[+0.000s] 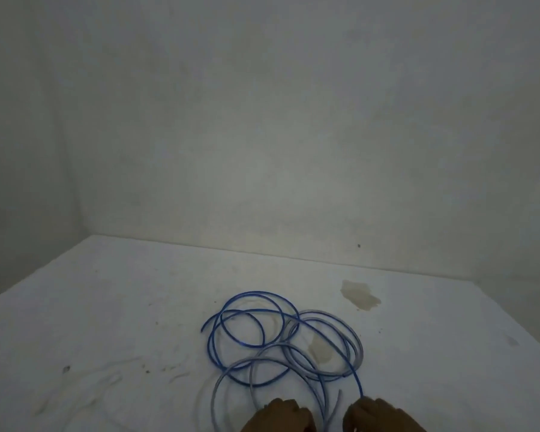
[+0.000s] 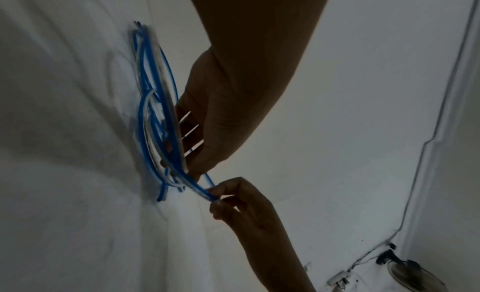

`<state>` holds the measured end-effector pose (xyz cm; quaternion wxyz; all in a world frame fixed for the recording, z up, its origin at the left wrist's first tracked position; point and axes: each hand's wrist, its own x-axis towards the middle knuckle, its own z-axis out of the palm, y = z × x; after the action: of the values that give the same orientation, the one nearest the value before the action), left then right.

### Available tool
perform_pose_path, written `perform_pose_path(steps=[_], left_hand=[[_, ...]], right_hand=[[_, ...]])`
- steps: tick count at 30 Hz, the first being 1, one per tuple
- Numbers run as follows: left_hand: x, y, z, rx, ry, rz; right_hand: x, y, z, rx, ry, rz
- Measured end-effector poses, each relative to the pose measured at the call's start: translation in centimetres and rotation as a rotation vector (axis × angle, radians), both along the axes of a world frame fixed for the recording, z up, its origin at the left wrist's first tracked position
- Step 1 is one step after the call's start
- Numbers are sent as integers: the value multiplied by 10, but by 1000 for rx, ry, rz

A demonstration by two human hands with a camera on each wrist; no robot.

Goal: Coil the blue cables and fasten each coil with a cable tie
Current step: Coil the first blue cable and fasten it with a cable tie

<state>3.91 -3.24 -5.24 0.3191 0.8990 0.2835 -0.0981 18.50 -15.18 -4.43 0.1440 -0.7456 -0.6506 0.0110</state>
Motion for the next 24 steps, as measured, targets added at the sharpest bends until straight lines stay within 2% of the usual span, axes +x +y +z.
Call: perform_pose_path(steps=[1, 3, 6, 8, 11, 14, 16, 19, 24], left_hand=[[-4, -5, 2, 26, -96, 31], [-13, -19, 9, 145, -219, 95], [-46, -47, 20, 217, -601, 147], [-61, -57, 19, 303, -671, 128], [-66, -58, 18, 350, -735, 144], [-73, -56, 17, 305, -769, 161], [-81, -56, 22, 199, -845, 178], [-98, -61, 40, 58, -1039, 243], [-129, -71, 70, -92, -1344, 340]], right_hand=[[2, -6, 7, -30, 0, 40], [6, -15, 18, 148, 141, 126], [-9, -27, 31, 111, 89, 80], [-24, -34, 38, 137, 114, 42], [-40, -37, 44, 312, 145, 42], [-53, -41, 51, 425, 174, 45], [-58, -44, 55, 505, 196, 45], [-76, -45, 66, 572, 240, 89], [-100, -45, 71, 502, 265, 126]])
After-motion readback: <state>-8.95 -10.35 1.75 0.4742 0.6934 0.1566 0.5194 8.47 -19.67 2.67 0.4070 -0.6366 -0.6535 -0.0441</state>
